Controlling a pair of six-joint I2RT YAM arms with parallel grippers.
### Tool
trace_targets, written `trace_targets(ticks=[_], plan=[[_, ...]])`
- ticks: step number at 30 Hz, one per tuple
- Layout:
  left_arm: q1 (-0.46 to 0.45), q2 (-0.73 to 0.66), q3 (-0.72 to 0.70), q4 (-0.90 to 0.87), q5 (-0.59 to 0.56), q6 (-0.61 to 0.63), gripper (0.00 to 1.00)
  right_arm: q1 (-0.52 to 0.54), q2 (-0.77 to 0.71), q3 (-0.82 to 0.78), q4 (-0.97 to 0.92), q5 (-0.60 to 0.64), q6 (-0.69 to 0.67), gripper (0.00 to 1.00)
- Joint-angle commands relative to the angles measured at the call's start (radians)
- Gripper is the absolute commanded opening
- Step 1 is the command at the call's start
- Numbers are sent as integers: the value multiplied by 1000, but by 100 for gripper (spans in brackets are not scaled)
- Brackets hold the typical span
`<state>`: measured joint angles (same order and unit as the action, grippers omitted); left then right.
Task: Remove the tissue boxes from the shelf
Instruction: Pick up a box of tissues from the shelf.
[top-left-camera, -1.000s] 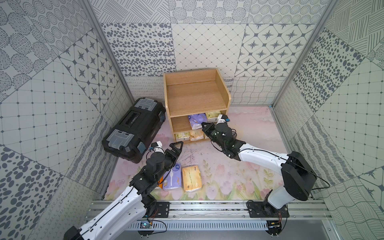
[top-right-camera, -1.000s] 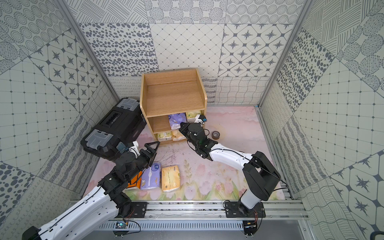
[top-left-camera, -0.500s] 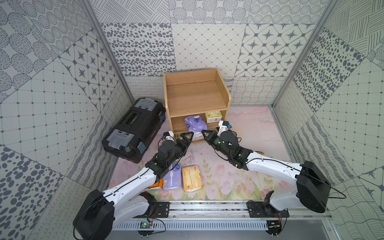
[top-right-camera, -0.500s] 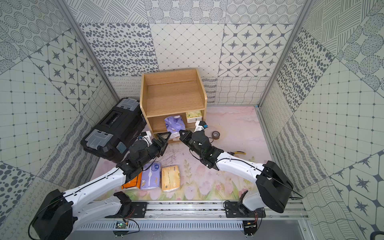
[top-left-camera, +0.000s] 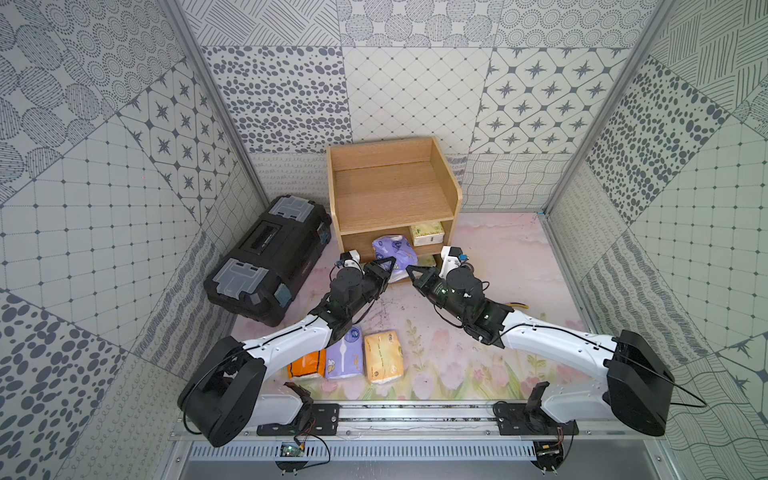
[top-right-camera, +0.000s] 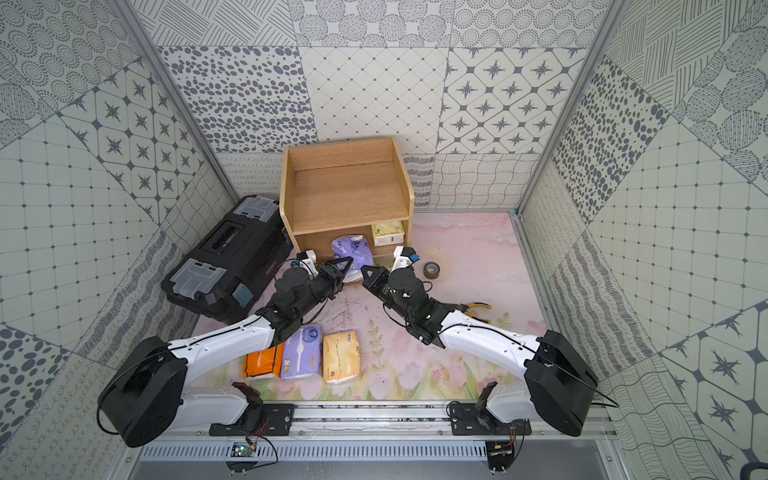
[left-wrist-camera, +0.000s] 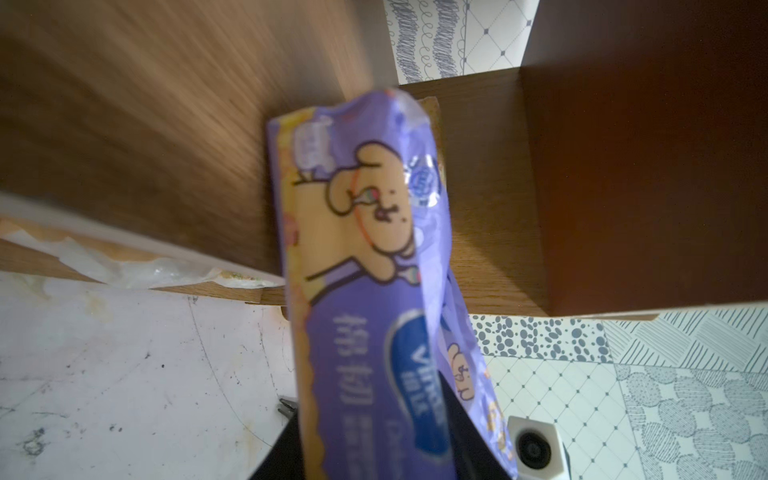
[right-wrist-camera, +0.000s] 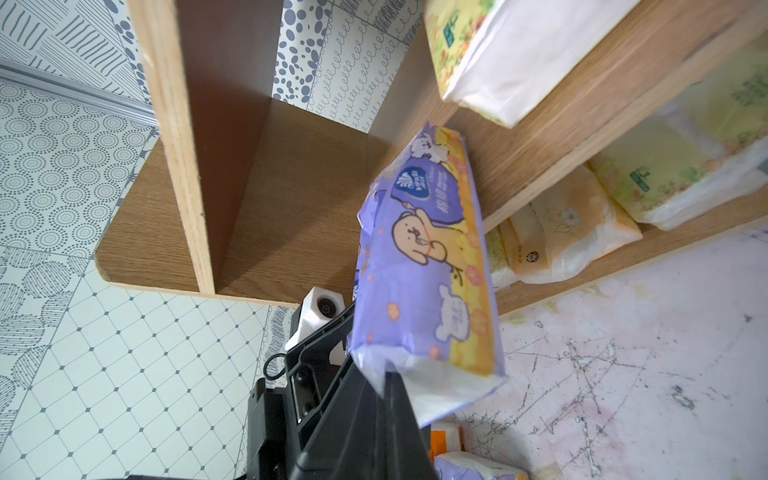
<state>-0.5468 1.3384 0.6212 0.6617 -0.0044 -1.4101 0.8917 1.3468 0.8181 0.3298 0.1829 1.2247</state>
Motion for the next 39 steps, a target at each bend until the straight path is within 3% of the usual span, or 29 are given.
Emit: trace_targets(ticks=[1,4,8,16,19,22,30,35,39], plan=[[-4,15,0,135,14,-11,29,4,-40,-4,9,-3,-15,0],[-3,-1,-5,126,12,-1,26,5,-58,-2,-12,-9,-37,0],[-3,-38,-20,99,13,19,20,4,-110,1,-69,-26,-101,22],[-5,-154,-83,64,100,97,19,-44,-282,-17,-299,-106,-286,65],[-12,-195,-117,69,180,137,19,-93,-321,-20,-366,-194,-326,81],[-30,-235,-159,98,238,171,18,-145,-333,-40,-370,-323,-335,89],[-118,-347,-207,102,304,286,17,-186,-267,-63,-280,-572,-300,86],[-144,-388,-223,98,311,308,16,-185,-234,-98,-164,-628,-241,71],[-158,-395,-231,81,316,315,16,-185,-225,-107,-115,-653,-220,50]])
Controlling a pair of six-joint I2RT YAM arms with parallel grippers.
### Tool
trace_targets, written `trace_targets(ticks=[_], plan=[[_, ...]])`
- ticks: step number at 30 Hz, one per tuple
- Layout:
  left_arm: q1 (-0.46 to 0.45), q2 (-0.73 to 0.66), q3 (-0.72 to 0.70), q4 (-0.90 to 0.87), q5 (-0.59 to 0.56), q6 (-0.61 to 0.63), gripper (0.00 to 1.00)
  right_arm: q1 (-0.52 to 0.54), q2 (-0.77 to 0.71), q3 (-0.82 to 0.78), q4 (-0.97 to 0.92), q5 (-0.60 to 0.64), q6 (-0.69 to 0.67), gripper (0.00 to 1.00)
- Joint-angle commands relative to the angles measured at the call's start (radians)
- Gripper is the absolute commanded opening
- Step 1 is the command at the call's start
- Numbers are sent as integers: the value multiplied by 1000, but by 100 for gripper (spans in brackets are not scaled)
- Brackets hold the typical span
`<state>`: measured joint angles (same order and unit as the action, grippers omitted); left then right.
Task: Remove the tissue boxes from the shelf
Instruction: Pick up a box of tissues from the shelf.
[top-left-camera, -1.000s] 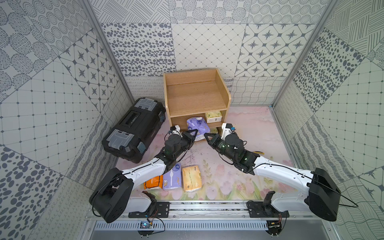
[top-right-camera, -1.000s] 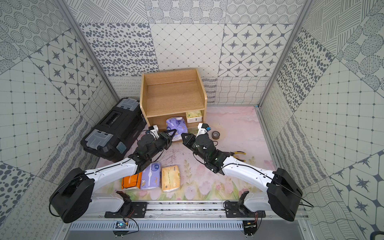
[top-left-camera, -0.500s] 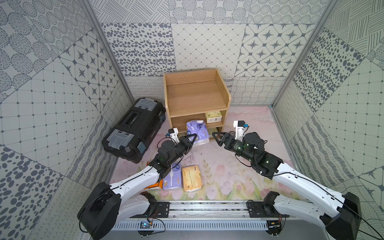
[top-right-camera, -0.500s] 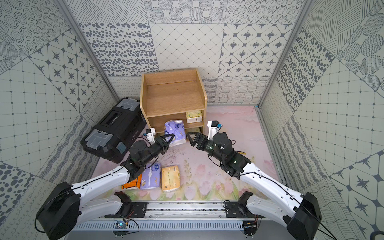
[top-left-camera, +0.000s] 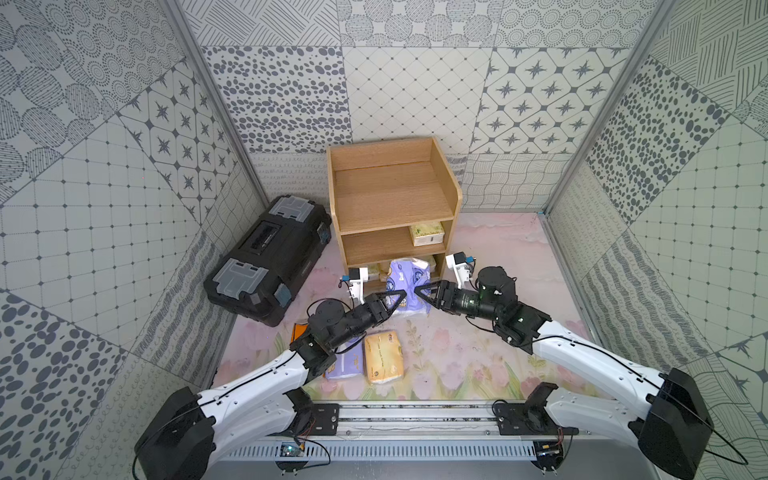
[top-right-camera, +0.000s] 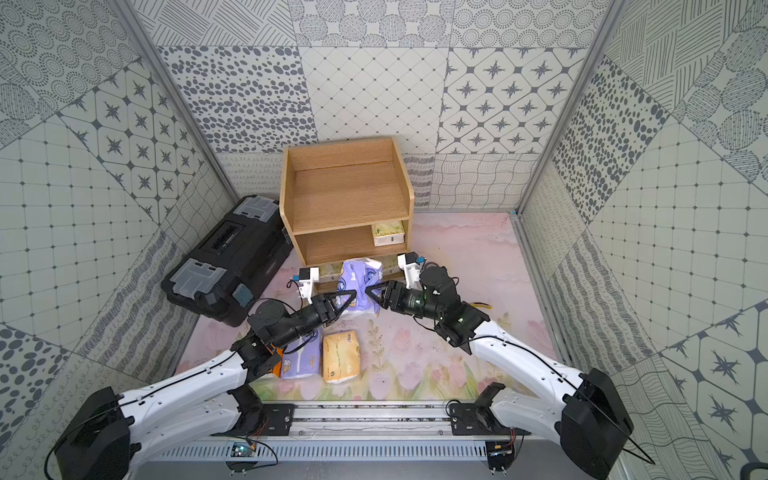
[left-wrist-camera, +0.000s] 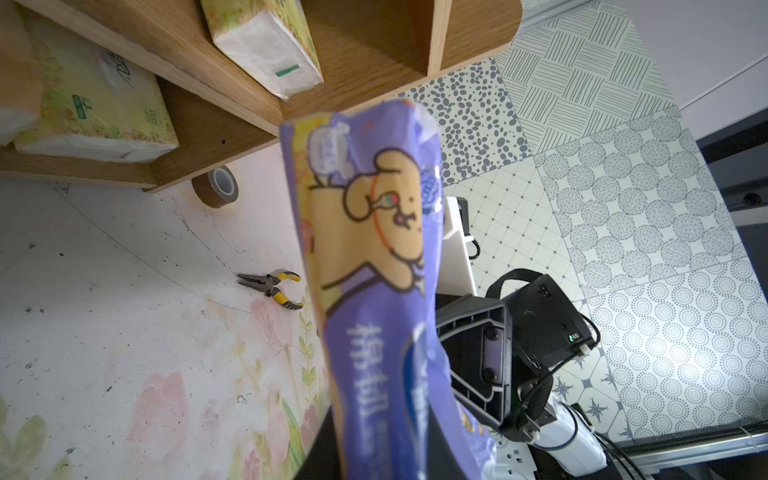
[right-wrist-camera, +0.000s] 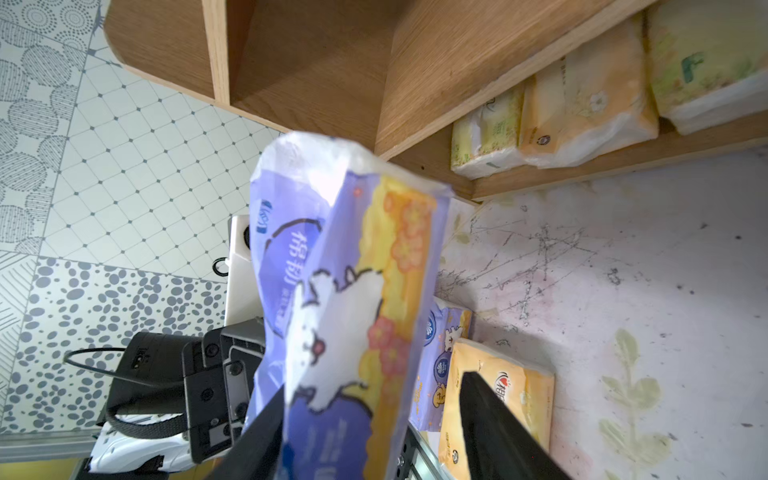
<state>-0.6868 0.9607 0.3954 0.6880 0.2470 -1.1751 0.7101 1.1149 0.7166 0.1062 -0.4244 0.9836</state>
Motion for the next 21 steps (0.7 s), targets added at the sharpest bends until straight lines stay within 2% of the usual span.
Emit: trace_targets(ticks=[1,3,4,5,7,10,12,14,18,21], plan=[[-21,-17,-8,54,64,80,17,-4,8,-7,113,-49,23,44],[-23,-21,-12,45,64,79,22,-3,7,-11,118,-50,23,33],[-25,-25,-14,34,61,78,28,-4,4,-15,121,-50,23,29],[-25,-29,-17,21,58,79,37,-5,2,-21,122,-50,21,26],[-25,-50,-22,-27,38,77,65,-9,-7,-31,116,-51,17,20],[-25,-110,-32,-132,-8,88,88,-31,-31,-51,73,-54,-9,15],[-25,-167,-38,-226,-56,97,94,-48,-55,-61,10,-51,-43,13],[-25,-231,-38,-349,-120,101,97,-56,-76,-65,-83,-32,-99,12],[-25,-359,-48,-564,-238,90,98,-56,-97,-66,-270,12,-216,11],[-24,-428,-61,-649,-292,79,98,-55,-85,-82,-334,19,-265,10]])
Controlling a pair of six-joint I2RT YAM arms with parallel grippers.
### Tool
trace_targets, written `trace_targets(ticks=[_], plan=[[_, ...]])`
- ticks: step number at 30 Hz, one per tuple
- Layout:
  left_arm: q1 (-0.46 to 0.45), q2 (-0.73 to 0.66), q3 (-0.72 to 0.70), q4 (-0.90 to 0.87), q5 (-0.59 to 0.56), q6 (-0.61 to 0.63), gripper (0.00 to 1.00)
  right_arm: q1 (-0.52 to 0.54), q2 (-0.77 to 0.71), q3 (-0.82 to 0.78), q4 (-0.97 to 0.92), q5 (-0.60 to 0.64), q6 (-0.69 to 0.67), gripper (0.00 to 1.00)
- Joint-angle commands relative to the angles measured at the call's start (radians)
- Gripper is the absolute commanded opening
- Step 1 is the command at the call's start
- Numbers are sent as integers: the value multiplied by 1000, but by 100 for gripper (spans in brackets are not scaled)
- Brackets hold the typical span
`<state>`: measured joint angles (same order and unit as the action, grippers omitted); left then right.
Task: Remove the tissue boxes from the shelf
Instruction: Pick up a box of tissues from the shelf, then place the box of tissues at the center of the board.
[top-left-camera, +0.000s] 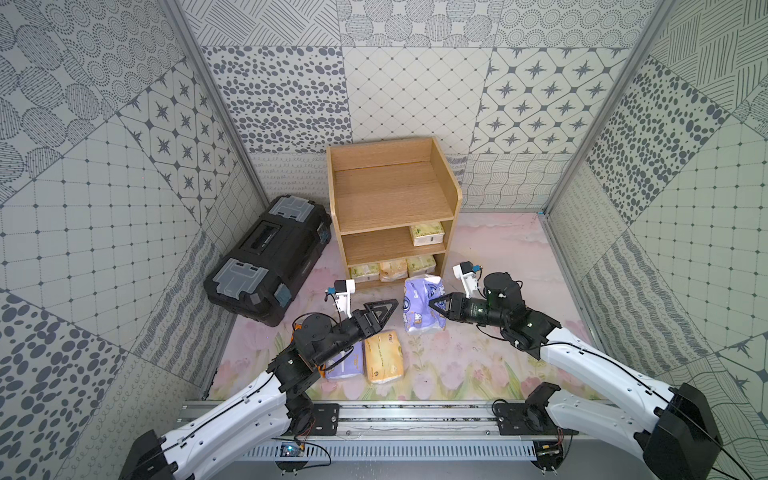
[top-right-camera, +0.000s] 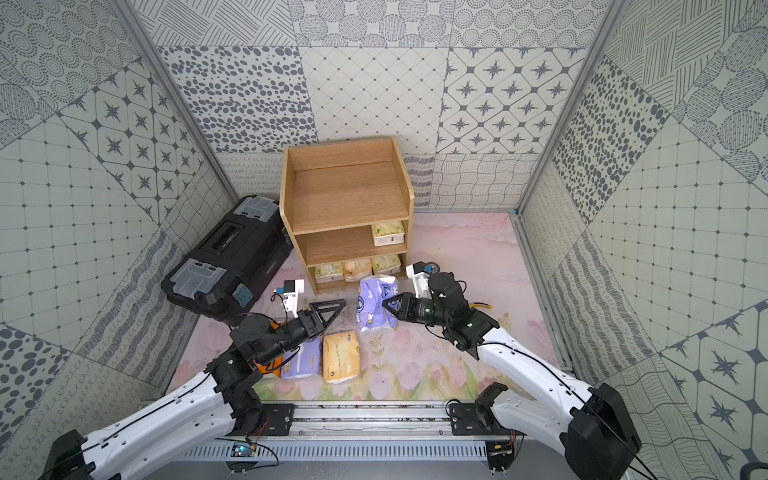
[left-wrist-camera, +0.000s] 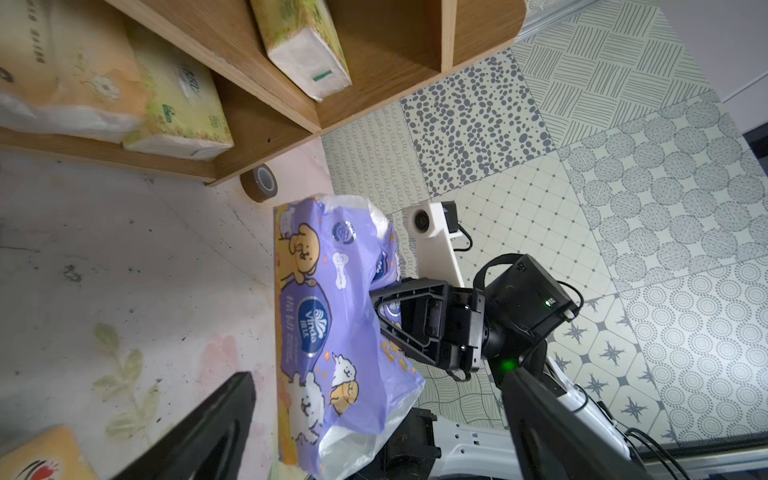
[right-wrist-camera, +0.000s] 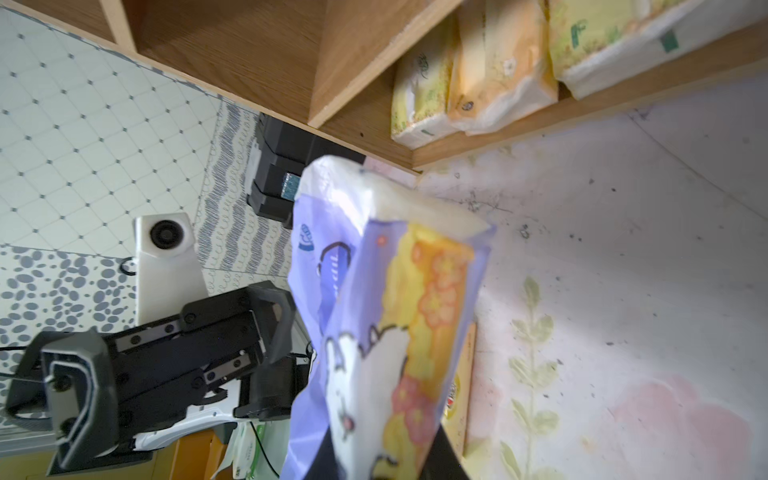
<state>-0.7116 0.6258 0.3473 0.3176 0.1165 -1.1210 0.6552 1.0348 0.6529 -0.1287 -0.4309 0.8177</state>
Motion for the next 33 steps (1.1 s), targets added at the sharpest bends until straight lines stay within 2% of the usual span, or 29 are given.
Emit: trace_targets(ticks=[1,7,13,21,26,28,29,33], plan=[[0,-113,-17,-303,-175,21,98,1,3,-26,-104,21,-109,10],[0,-182,-26,-379,-212,13,98,8,119,-49,-77,-37,-140,10],[-1,-188,-26,-393,-206,6,98,45,251,-47,11,-67,-131,10],[0,-173,-20,-384,-195,-3,98,154,416,-47,183,-63,-42,12],[0,-164,-17,-378,-187,-8,98,182,447,-93,287,-49,44,16],[0,-159,-17,-371,-185,-10,98,188,429,-125,313,-19,82,22],[0,-156,-17,-367,-184,-10,98,188,420,-141,316,-7,93,28],[1,-137,-13,-342,-169,-9,98,193,354,-171,254,64,98,61]])
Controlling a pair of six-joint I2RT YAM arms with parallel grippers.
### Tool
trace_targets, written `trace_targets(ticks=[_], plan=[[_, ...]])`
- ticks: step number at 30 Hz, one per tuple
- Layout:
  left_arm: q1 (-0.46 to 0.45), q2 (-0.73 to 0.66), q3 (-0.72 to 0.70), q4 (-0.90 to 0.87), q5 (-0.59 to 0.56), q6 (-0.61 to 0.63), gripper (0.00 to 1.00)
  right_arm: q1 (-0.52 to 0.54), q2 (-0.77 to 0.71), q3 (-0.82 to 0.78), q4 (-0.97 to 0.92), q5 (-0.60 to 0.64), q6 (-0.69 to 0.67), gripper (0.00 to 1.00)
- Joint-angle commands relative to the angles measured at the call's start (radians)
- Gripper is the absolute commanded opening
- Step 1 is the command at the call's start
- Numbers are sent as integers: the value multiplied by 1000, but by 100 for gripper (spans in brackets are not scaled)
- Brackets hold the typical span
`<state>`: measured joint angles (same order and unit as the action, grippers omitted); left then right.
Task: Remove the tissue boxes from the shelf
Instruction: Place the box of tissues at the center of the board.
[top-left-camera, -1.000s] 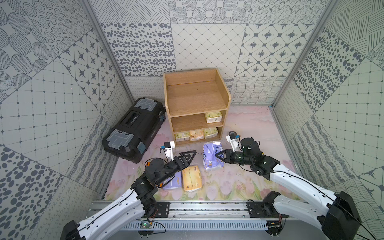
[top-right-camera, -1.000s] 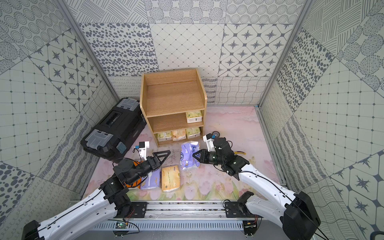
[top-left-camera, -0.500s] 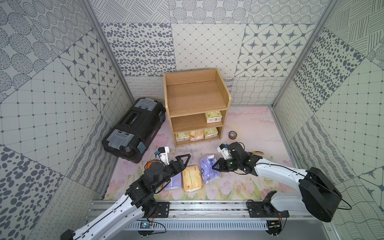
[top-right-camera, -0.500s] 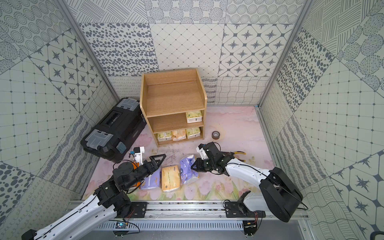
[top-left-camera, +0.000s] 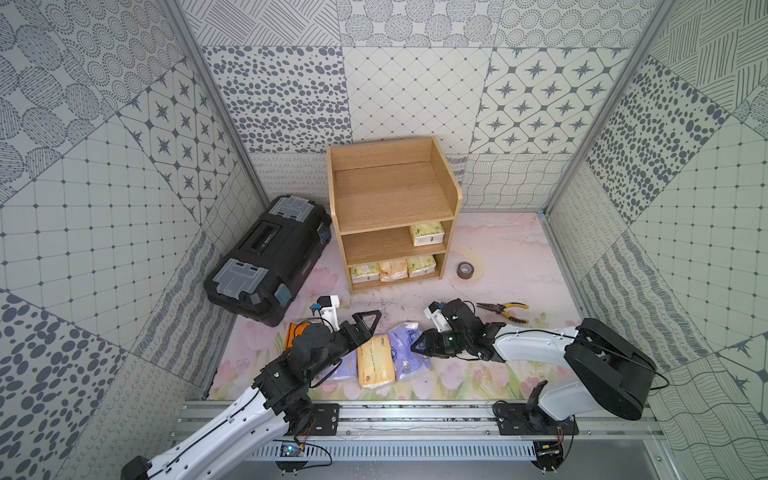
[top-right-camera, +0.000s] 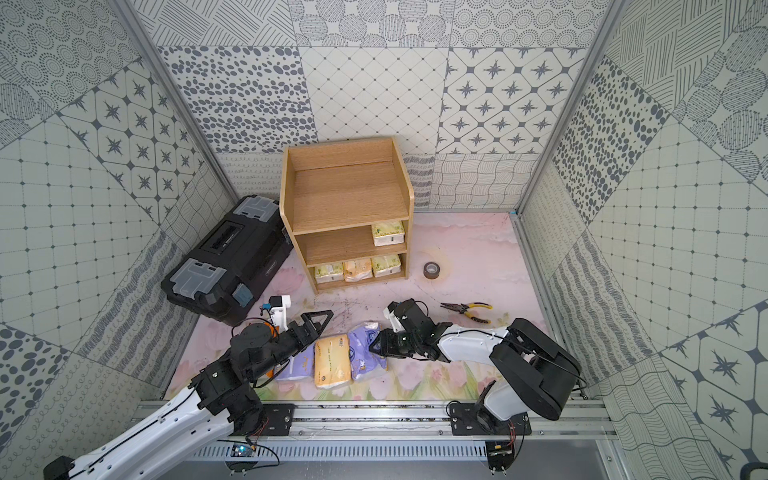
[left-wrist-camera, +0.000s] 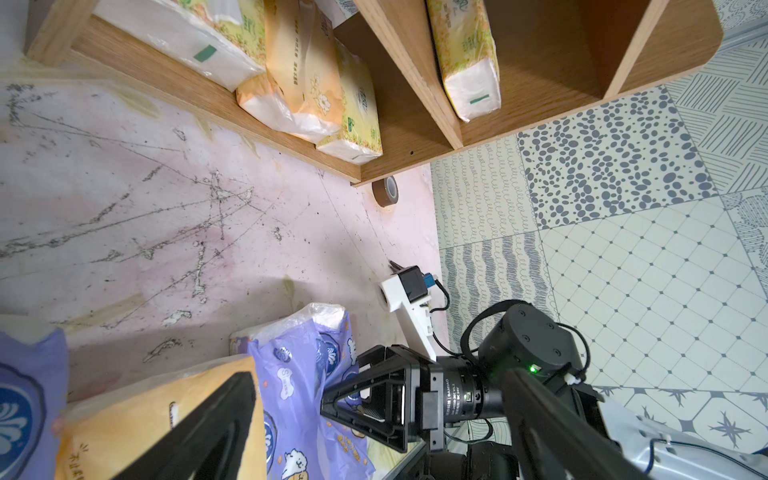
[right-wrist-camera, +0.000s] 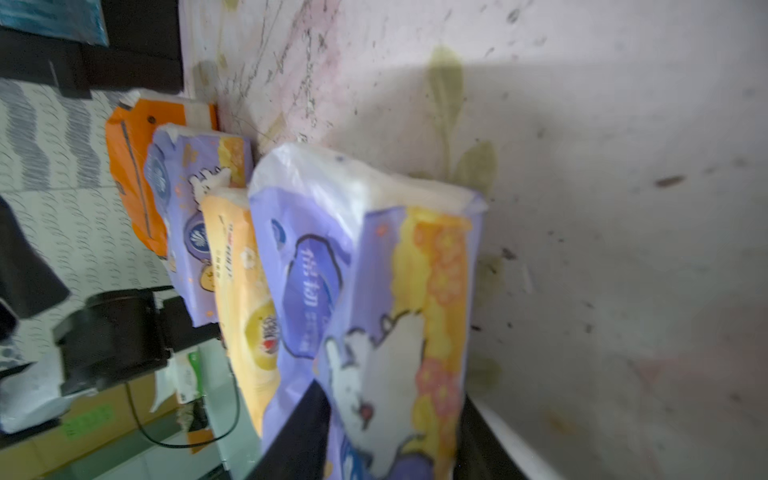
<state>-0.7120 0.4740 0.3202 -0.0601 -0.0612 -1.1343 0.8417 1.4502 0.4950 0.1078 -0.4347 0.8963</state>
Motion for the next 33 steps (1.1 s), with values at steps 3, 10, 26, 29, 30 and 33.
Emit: trace_targets(ticks=[3,10,26,29,30,33], plan=[[0,37,29,43,28,12,98,1,-165,-10,-134,185,-27,68],[-1,114,56,109,62,27,95,-11,-254,-27,-195,210,-61,56],[-73,455,252,347,-112,108,85,27,-195,-16,-104,274,-36,51],[-75,543,308,417,-185,128,80,-16,-334,-20,-170,399,-44,62],[-74,581,332,440,-213,132,78,-32,-378,-22,-170,425,-43,62],[-74,691,403,496,-291,159,72,-52,-488,-25,-166,520,-40,63]])
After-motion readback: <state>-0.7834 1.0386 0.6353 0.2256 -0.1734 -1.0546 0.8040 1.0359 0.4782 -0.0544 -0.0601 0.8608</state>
